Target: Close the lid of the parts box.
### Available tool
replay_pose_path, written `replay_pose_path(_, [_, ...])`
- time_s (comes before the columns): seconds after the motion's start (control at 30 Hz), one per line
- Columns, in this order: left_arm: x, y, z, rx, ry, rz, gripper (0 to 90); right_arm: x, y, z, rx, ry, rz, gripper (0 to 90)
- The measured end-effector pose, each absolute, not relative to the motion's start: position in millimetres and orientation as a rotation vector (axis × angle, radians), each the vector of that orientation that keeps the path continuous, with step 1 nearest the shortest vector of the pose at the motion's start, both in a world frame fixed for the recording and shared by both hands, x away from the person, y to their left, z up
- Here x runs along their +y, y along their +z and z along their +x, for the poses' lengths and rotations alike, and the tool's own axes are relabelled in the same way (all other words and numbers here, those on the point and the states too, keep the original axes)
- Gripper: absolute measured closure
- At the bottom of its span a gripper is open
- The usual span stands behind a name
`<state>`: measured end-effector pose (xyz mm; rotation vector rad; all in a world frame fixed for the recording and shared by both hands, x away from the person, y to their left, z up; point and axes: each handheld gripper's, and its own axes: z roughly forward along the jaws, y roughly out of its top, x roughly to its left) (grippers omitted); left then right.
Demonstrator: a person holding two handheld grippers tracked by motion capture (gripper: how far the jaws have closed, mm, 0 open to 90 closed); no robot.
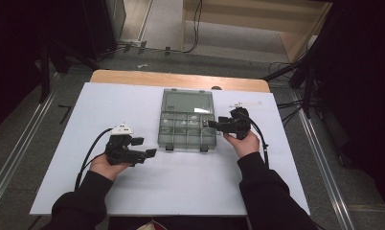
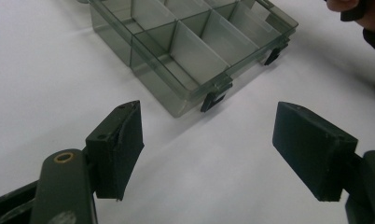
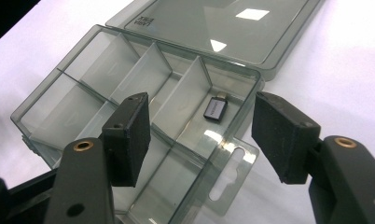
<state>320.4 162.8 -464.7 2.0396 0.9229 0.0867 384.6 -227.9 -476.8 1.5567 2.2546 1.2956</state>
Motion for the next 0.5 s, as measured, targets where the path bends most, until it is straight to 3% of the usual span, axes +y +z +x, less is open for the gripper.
replay_pose_path(0.5, [148.8,-464.7,327.8,0.948,0.104,2.043,25.2,-232.3,-477.5,380.9,2.246,1.278,1.564,35.7])
